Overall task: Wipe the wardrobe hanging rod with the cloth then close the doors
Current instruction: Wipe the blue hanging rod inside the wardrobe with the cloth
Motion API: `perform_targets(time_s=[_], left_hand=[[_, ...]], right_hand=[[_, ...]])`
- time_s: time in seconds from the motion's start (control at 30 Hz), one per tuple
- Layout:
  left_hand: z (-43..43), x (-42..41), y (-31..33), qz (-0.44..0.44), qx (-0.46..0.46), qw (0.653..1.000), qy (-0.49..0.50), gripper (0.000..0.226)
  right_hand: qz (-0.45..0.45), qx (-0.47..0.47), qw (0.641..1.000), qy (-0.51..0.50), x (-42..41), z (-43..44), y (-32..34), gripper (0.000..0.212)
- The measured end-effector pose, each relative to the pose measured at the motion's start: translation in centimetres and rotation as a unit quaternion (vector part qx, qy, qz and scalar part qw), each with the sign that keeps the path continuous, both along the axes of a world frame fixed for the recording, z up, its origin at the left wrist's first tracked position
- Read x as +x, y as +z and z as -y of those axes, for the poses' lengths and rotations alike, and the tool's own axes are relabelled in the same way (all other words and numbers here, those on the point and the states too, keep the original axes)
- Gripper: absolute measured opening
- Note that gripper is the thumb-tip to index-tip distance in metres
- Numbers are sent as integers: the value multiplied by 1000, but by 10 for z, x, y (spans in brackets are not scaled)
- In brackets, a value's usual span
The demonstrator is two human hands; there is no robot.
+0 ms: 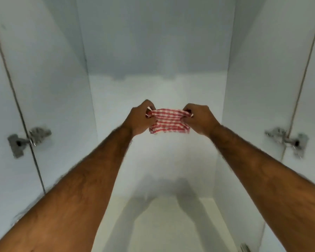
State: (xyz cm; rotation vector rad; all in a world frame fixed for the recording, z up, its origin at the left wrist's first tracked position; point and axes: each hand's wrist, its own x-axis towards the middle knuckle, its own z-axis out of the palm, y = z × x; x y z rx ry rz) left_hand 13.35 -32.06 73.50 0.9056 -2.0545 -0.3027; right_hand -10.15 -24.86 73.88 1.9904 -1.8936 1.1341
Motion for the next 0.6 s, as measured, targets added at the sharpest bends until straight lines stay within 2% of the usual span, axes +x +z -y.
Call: perform_targets(time_s=[0.2,0.3,0.47,0.6], left_hand=[[23,41,92,-81,-26,996,20,17],[30,59,136,-102,-78,991,23,17],[39,96,220,-171,-160,972,27,22],[47,126,289,-237,-238,942,22,24]], right_hand=[[59,-131,987,76,37,36,87,26],[58,-184,977,90,58,52,126,23],[29,-300,948,102,98,63,210,28],[24,-384,916,118,135,74,285,30]])
